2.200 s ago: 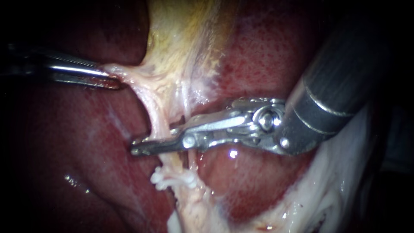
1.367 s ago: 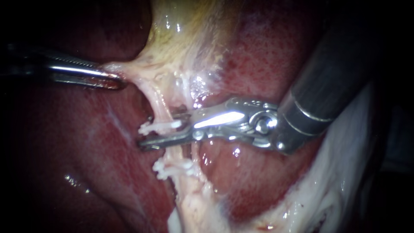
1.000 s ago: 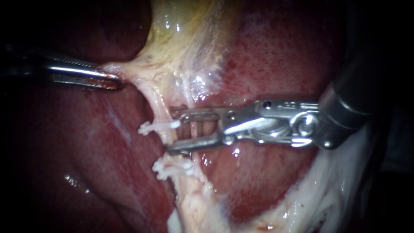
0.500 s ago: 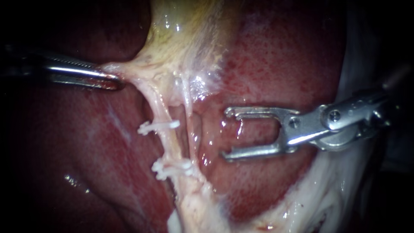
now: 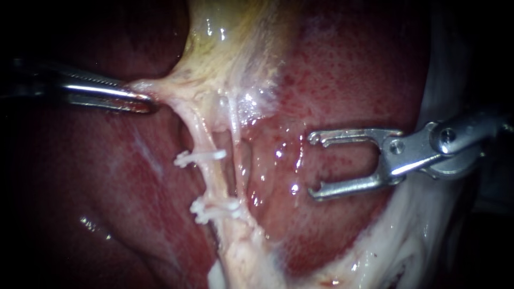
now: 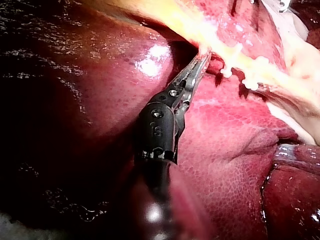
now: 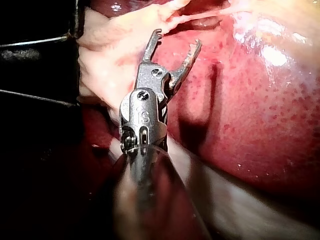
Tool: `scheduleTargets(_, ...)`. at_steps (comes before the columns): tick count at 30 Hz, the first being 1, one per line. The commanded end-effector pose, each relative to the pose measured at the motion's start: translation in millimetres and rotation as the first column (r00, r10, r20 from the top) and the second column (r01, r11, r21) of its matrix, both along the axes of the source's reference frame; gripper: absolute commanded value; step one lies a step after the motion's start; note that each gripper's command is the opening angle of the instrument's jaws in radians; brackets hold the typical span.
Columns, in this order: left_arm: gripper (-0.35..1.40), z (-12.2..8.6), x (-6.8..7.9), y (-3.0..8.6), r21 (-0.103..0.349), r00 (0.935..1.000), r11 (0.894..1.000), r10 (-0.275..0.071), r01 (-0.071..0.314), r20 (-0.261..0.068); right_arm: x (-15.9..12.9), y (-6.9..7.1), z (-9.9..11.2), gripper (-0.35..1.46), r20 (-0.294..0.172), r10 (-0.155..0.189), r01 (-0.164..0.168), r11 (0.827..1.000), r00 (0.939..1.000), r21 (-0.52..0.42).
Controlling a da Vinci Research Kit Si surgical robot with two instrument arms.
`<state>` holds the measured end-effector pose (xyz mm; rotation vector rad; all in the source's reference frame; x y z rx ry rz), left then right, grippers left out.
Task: Going back third clip left tube
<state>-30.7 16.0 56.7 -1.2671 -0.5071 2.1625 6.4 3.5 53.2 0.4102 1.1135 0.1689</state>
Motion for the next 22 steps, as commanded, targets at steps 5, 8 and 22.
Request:
scheduleTargets(5,-0.35,1.8,-0.8,-0.2,0.0,0.9999,1.0,0.014,-0.014,-0.009,0.1,-0.1,-0.1,0.5,0.008,-0.006,0.006,1.0,1.0,0.0)
scheduleTargets(8,-0.35,3.0,-1.3,-0.2,-0.001,0.9998,1.0,0.02,-0.02,-0.009,0.2,-0.2,-0.2,0.5,0.008,-0.006,0.006,1.0,1.0,0.0)
scheduleTargets(22,-0.35,3.7,-2.1,-0.2,-0.001,0.9997,1.0,0.023,-0.023,-0.01,0.2,-0.3,-0.4,0.49,0.006,-0.009,0.009,1.0,0.9999,0.002)
